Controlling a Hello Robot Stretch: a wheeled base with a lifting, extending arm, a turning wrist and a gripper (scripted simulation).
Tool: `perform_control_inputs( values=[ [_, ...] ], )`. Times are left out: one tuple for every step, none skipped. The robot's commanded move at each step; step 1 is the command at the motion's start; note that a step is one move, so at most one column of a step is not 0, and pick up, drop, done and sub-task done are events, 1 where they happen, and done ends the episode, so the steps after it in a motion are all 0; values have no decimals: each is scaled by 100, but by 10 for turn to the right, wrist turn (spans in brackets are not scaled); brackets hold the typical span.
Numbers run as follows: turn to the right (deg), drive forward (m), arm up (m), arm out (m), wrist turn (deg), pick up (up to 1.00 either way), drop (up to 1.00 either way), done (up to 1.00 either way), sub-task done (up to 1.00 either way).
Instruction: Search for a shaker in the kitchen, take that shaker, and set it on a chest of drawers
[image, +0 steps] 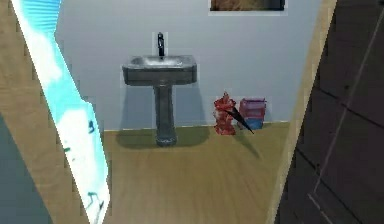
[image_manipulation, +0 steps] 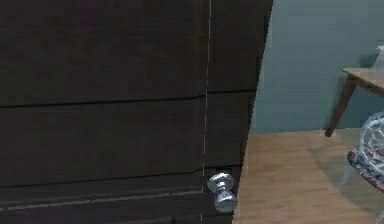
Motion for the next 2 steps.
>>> perform_control_inputs(
  values=[
    [-30,0,0,0,0,0,0,0,0],
    [0,100,0,0,0,0,0,0,0]
  ],
)
